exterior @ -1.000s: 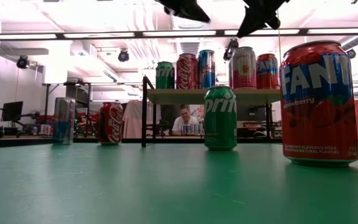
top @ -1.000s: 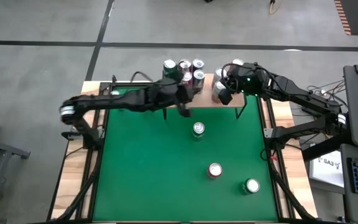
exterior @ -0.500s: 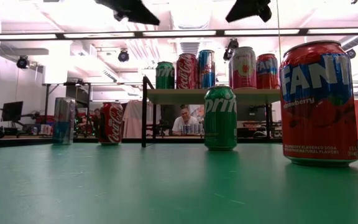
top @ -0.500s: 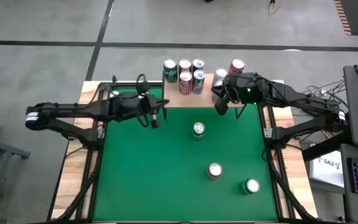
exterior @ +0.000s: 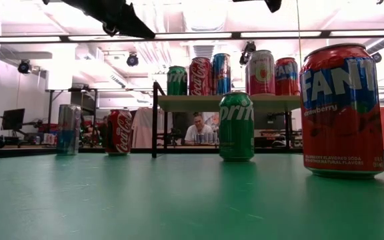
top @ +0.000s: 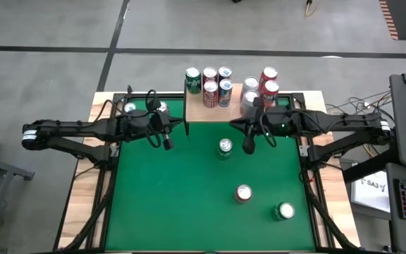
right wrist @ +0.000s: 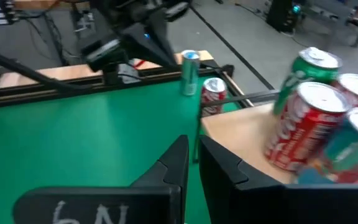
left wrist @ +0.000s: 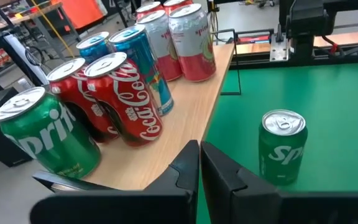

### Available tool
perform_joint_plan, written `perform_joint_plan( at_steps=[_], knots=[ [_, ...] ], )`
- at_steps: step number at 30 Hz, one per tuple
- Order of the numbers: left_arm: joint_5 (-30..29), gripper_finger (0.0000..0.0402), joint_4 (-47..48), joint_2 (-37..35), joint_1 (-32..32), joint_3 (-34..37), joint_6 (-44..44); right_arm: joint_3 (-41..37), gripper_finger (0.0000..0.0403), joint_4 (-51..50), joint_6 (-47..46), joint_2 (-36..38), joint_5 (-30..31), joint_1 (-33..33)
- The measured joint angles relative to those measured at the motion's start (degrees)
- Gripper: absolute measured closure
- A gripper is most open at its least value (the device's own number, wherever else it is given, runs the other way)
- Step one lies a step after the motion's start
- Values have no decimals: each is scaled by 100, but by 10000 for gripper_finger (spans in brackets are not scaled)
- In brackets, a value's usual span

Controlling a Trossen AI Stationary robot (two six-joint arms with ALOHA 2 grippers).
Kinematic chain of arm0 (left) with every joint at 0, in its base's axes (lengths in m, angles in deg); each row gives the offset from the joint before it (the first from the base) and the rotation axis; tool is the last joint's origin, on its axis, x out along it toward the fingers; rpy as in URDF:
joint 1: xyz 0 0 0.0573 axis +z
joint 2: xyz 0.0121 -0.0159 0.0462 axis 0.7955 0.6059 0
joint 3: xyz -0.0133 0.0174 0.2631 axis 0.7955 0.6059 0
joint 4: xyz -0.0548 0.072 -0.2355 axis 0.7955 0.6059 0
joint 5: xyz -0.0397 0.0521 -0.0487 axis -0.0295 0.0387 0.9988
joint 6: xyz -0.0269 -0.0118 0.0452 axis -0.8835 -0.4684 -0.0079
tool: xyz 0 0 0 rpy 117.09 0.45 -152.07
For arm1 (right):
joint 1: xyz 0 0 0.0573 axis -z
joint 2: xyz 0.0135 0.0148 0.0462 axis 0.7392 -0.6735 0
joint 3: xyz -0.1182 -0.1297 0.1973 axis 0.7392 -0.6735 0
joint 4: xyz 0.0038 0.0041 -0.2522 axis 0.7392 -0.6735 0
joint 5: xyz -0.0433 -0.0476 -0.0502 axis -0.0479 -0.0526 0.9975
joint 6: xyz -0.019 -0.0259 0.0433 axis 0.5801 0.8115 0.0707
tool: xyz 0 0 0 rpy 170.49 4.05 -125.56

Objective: Place canned beverage on shelf
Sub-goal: Put the top green soda can aligned with the green soda can on the shelf

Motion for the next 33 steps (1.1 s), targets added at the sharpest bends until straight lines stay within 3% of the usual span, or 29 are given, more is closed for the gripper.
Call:
perform_joint_plan(
  at_steps=[11,22,33],
  knots=[
    [2,402,-180,359,0,-9,2,-737,374,683,-161,-4,3,-207],
    [2,402,-172,605,0,-11,-234,-629,374,685,-381,-58,-41,-204],
    [1,402,-28,700,0,-11,-459,-361,374,300,-463,-661,-44,-205]
  ],
)
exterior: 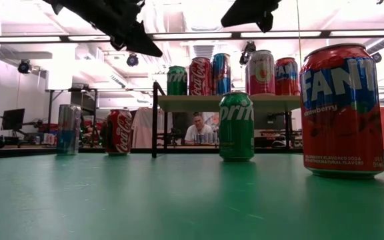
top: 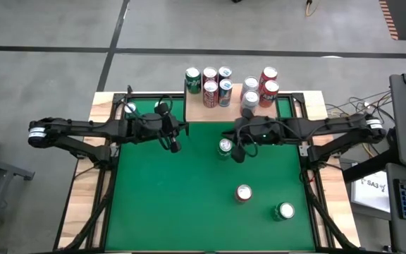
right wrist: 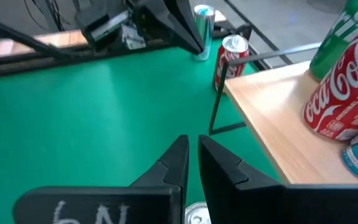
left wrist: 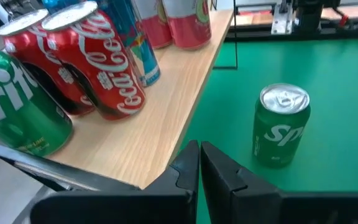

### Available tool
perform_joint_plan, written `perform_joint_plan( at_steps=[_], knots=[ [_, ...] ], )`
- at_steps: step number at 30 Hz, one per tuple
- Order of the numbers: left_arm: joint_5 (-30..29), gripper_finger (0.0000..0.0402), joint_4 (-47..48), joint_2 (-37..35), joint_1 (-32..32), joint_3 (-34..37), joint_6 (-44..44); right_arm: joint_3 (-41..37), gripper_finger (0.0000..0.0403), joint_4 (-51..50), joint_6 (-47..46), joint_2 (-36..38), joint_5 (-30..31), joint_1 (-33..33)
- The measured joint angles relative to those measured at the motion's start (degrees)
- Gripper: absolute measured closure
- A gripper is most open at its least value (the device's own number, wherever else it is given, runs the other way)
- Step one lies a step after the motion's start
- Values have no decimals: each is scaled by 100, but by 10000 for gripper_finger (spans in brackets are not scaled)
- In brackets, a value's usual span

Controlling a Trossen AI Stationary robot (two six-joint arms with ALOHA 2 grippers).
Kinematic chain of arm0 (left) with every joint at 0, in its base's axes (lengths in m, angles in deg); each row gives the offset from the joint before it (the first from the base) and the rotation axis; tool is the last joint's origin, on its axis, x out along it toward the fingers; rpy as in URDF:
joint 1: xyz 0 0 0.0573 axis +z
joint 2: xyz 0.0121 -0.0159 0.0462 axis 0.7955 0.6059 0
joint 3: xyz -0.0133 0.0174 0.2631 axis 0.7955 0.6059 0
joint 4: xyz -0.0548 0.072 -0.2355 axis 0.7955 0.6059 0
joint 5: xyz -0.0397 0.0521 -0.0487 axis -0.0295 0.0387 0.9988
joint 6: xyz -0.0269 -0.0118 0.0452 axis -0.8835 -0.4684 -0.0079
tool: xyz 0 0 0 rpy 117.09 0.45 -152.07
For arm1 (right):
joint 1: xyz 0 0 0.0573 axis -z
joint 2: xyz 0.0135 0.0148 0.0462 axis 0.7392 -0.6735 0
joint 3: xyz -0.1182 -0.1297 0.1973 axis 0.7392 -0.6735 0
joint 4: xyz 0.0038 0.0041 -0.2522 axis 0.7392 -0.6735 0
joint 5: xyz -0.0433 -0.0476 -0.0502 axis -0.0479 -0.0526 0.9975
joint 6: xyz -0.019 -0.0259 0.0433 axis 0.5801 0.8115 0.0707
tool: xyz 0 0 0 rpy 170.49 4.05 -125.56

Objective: Place canned beverage on shelf
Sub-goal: Put the top green soda can aligned with the green soda can on the shelf

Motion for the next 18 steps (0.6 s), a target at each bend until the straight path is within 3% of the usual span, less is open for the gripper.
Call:
perform_joint_plan(
  at_steps=[18],
  knots=[
    [-1,402,74,-17,0,0,-155,1641,374,-2546,-555,-1263,4,3]
  ],
)
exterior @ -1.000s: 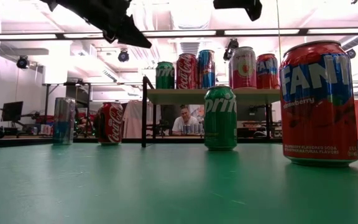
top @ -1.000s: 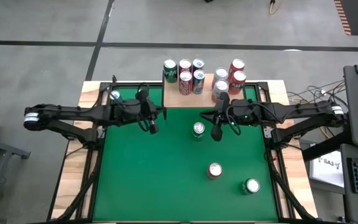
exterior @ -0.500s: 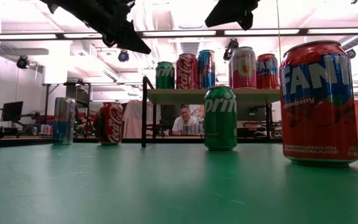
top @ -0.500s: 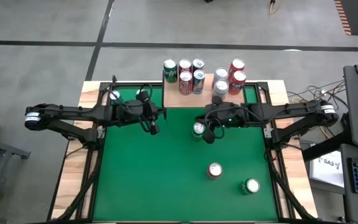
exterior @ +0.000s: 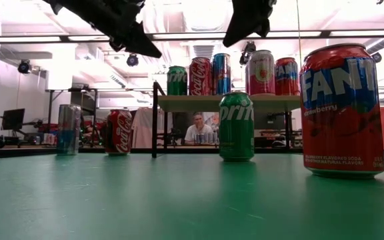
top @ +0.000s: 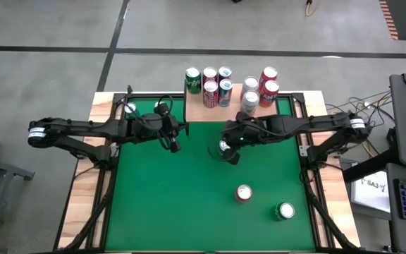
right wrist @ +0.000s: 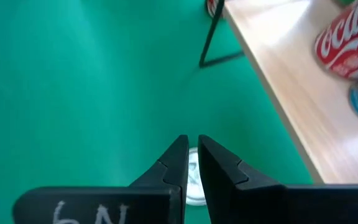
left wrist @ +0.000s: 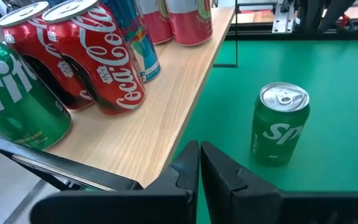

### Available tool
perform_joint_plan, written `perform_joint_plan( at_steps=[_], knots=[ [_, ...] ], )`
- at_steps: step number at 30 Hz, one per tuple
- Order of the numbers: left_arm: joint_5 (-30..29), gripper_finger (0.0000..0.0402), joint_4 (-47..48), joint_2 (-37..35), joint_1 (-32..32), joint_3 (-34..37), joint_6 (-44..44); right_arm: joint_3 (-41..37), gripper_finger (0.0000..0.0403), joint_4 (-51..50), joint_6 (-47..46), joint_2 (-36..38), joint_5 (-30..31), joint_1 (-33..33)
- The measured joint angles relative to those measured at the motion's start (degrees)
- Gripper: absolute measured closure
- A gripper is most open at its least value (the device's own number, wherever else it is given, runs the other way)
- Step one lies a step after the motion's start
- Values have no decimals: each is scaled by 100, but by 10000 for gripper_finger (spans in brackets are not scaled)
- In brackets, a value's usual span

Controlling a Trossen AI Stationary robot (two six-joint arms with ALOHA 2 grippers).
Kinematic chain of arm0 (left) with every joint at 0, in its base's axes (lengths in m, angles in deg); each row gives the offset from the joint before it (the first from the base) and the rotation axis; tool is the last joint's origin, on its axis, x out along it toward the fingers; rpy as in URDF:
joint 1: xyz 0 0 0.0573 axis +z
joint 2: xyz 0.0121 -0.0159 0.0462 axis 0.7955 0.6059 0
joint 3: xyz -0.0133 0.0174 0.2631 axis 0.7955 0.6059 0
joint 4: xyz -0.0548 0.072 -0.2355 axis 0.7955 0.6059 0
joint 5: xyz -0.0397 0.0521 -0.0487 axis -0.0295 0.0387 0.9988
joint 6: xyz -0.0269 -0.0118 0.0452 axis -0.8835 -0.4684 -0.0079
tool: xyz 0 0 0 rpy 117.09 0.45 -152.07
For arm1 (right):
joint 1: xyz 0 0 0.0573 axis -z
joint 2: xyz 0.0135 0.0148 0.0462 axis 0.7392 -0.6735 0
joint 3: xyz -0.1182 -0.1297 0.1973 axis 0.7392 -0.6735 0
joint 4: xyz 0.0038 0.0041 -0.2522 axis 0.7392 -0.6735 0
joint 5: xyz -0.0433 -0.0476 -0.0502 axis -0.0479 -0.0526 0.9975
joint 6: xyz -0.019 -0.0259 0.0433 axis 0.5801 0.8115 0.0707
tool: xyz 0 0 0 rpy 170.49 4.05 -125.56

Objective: Place canned beverage on shelf
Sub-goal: Put the top green soda can aligned with the green soda can on the shelf

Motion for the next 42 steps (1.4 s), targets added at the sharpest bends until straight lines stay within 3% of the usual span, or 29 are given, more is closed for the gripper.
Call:
perform_joint_plan(
  at_steps=[9,14,18,26,30,35,42],
  knots=[
    [1,402,-147,0,0,0,30,462,374,-419,-2,-462,1,-2],
    [2,402,-323,-2,0,-2,68,656,360,-692,-842,-670,-163,102],
    [0,402,-324,-4,0,-2,104,760,309,-1107,-1181,-831,-240,151],
    [0,402,-319,-4,0,-2,199,823,150,-1240,-1973,-920,-261,151],
    [0,402,-325,-4,0,-2,203,823,89,-1270,-2163,-938,-263,149],
    [0,402,-383,-6,0,-2,280,790,48,-1353,-2550,-1007,-308,129],
    [0,402,-588,-20,0,-2,625,751,42,-1481,-2868,-1253,-266,122]
  ],
)
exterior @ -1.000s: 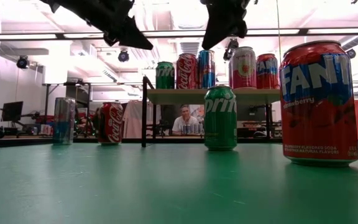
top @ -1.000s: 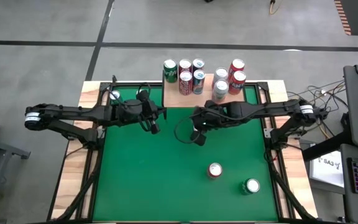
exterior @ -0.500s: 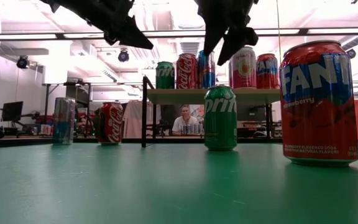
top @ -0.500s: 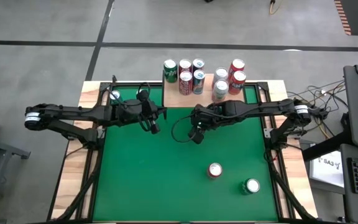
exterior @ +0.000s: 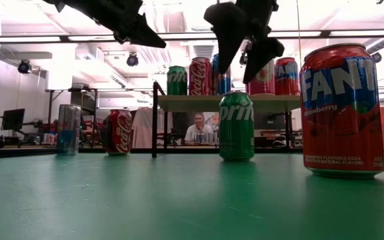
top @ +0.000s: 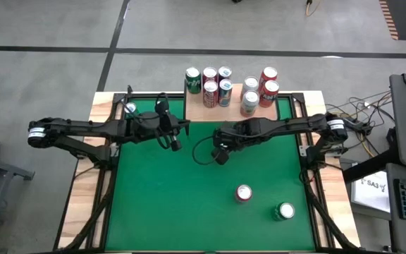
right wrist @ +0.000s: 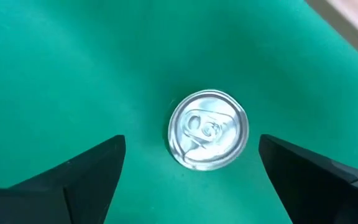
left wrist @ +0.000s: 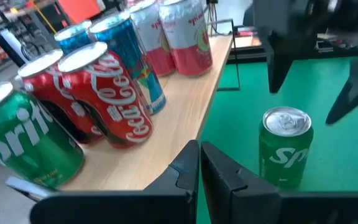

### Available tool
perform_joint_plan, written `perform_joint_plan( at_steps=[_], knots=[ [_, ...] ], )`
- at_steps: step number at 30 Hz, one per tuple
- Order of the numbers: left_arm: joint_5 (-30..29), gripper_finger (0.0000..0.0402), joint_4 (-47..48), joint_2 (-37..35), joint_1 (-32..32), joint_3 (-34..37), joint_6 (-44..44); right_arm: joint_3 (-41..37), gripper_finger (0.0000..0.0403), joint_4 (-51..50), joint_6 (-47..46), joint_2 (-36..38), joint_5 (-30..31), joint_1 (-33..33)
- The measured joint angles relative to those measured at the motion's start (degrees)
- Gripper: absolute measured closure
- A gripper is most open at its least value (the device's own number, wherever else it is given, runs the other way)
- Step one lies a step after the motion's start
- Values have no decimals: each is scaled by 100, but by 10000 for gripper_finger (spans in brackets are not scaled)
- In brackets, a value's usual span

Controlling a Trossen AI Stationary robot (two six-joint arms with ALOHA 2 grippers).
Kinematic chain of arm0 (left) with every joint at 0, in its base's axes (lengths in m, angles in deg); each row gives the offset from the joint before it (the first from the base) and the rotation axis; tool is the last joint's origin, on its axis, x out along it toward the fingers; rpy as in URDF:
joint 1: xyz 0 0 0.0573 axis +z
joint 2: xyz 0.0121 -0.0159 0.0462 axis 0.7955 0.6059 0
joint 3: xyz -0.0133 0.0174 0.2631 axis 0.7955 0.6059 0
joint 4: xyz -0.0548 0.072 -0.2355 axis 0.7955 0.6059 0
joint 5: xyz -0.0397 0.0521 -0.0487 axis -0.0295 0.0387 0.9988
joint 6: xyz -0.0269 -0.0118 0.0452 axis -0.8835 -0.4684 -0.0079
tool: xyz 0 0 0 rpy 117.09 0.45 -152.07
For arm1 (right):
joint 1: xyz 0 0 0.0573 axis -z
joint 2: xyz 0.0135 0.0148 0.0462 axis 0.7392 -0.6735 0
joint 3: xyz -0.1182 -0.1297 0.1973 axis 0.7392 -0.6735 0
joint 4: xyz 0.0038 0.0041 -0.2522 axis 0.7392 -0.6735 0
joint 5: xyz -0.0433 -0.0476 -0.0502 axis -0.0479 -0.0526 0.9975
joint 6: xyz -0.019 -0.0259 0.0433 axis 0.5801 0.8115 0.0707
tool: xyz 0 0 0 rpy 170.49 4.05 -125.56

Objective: Place canned beverage on shelf
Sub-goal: Put the top green soda can aligned with the green soda can on the shelf

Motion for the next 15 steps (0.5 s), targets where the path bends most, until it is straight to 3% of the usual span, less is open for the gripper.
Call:
perform_joint_plan(
  at_steps=[15],
  knots=[
    [0,402,-116,-7,0,0,140,-39,42,-52,-359,-557,287,0]
  ],
)
